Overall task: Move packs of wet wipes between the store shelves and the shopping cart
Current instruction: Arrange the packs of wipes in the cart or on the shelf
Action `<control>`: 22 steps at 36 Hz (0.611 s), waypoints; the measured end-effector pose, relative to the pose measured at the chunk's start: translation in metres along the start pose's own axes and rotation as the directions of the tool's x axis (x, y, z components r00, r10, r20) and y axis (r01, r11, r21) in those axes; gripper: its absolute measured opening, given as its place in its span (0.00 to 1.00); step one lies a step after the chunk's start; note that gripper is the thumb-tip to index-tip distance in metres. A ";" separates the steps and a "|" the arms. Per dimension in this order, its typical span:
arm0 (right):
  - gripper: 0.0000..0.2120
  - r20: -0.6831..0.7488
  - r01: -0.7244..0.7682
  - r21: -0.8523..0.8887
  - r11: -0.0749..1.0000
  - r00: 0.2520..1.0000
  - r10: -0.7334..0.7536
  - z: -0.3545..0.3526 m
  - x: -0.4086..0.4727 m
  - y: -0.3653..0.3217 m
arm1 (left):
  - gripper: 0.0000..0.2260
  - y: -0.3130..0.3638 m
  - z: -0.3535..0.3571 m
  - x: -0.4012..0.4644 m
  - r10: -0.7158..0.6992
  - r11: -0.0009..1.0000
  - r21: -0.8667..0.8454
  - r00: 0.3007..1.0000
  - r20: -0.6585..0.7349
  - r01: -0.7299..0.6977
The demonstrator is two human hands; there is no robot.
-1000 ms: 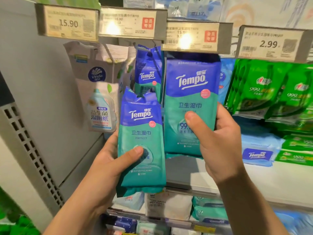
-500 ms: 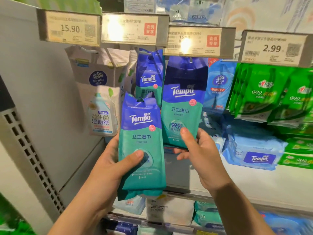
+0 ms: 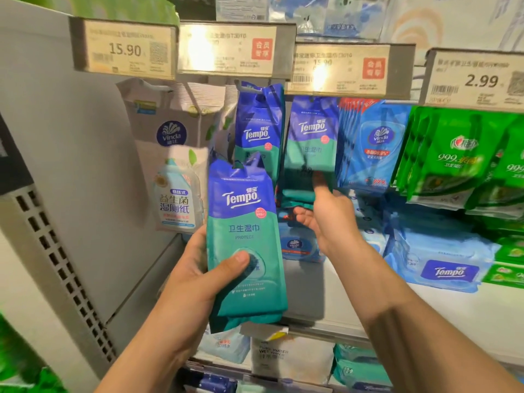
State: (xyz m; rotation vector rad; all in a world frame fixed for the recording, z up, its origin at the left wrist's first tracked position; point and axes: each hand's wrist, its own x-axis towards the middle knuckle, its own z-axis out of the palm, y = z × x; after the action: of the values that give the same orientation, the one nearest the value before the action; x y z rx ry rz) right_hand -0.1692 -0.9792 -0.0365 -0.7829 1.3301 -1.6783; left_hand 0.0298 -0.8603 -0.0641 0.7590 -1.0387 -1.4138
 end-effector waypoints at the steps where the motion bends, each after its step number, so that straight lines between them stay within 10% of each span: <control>1: 0.21 -0.005 -0.020 0.008 1.000 1.000 0.020 0.003 0.004 -0.001 | 0.27 -0.001 0.000 0.000 -0.001 1.000 0.003 1.000 0.005 0.001; 11: 0.35 -0.096 -0.043 -0.058 0.997 0.995 0.037 0.012 0.033 0.006 | 0.29 -0.006 0.000 0.001 -0.010 1.000 -0.012 1.000 0.012 0.010; 22: 0.07 0.084 -0.214 0.196 0.957 0.976 0.201 -0.025 -0.012 0.015 | 0.27 -0.013 0.002 0.002 -0.009 1.000 -0.018 0.998 0.066 0.010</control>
State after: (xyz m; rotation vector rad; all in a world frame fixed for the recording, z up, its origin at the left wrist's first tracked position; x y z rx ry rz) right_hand -0.1818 -0.9586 -0.0565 -0.5512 1.1329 -1.5787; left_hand 0.0225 -0.8625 -0.0747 0.7084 -1.0724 -1.4631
